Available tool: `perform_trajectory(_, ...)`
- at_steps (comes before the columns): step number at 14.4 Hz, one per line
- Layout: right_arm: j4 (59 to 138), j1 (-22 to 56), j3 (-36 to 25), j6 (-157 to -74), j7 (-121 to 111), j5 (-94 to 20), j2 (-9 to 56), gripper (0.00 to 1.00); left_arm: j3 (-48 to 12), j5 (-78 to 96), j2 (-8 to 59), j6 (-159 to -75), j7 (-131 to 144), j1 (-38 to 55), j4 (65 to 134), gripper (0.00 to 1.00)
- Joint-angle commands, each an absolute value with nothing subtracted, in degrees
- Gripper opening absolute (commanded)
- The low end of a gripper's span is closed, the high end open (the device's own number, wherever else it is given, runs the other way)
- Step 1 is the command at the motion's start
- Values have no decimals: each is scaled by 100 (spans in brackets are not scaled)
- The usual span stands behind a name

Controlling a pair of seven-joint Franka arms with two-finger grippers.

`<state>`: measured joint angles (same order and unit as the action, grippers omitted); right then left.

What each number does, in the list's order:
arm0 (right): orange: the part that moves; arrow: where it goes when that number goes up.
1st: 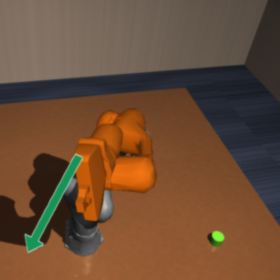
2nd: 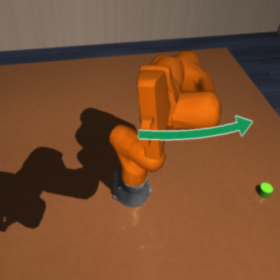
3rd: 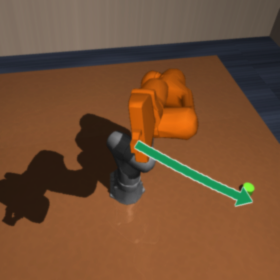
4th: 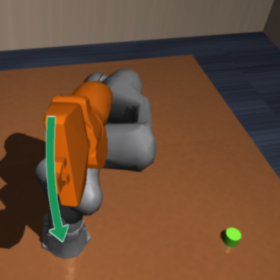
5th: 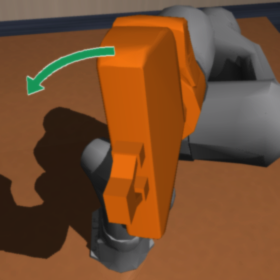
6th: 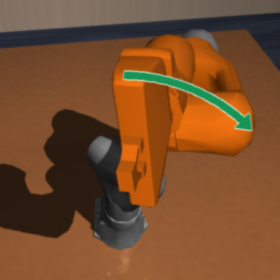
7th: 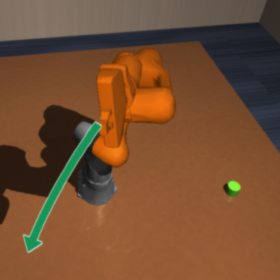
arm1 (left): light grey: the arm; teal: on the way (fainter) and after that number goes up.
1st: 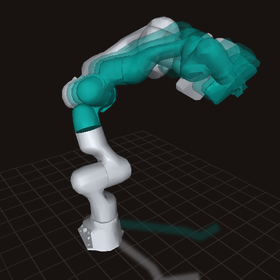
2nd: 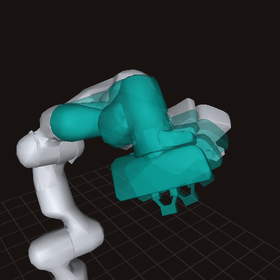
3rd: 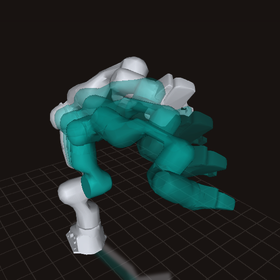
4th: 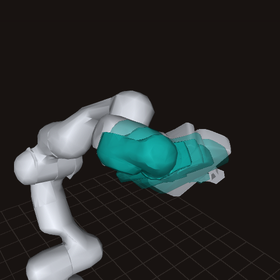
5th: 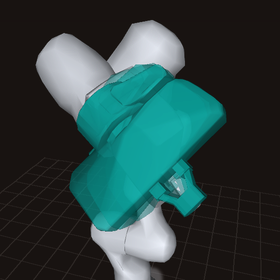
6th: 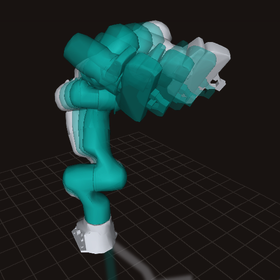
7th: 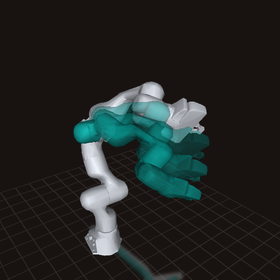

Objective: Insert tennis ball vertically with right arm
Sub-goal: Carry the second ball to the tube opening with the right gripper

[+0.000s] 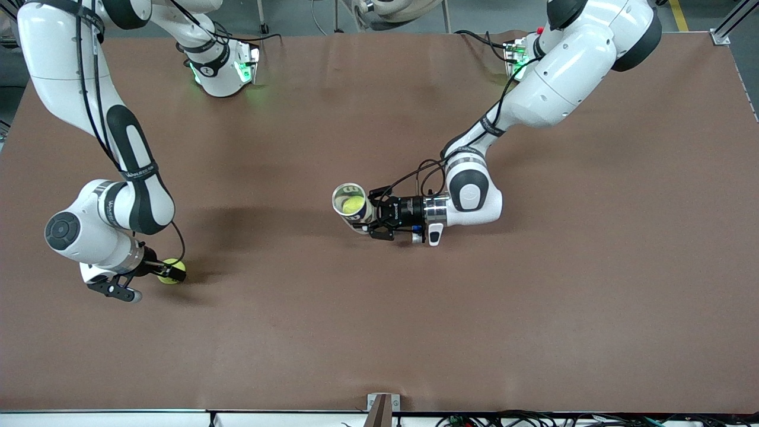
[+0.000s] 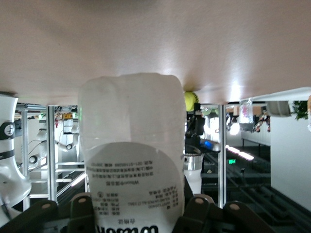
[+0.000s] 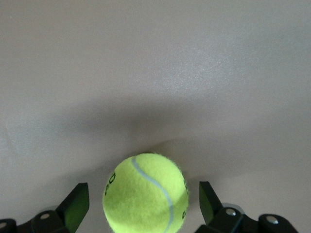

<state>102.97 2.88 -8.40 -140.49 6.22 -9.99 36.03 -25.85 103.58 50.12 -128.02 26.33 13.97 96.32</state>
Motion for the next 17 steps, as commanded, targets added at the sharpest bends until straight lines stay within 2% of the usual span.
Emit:
perform_trajectory(1,10441,220,-765,-14124,598,-897,3507,100,-2619,10581,5247,-12551,2251,1336,9510,58)
perform_trajectory(2,10441,211,-765,-14124,598,-905,3533,93,-2619,10608,5282,-12551,2198,1336,9466,59)
perform_trajectory(3,10441,220,-765,-14115,589,-897,3542,79,-2619,10608,5317,-12551,2189,1336,9457,61)
perform_trajectory(4,10441,211,-765,-14080,589,-905,3542,53,-2619,10608,5343,-12551,2171,1336,9448,61)
perform_trajectory(5,10433,220,-765,-14037,615,-905,3533,21,-2619,10608,5344,-12551,2162,1336,9448,61)
perform_trajectory(6,10415,237,-765,-14027,676,-905,3533,2,-2619,10608,5352,-12551,2162,1336,9448,62)
perform_trajectory(8,10345,220,-756,-13940,642,-914,3446,0,-2619,10608,5353,-12551,2162,1336,9448,63)
perform_trajectory(11,10275,526,-730,-12775,1385,-932,2832,0,-2619,10617,5353,-12551,2162,1336,9448,63)
perform_trajectory(17,10082,2036,-703,-11006,4372,-975,1627,0,-2619,10617,5353,-12551,2153,1336,9448,67)
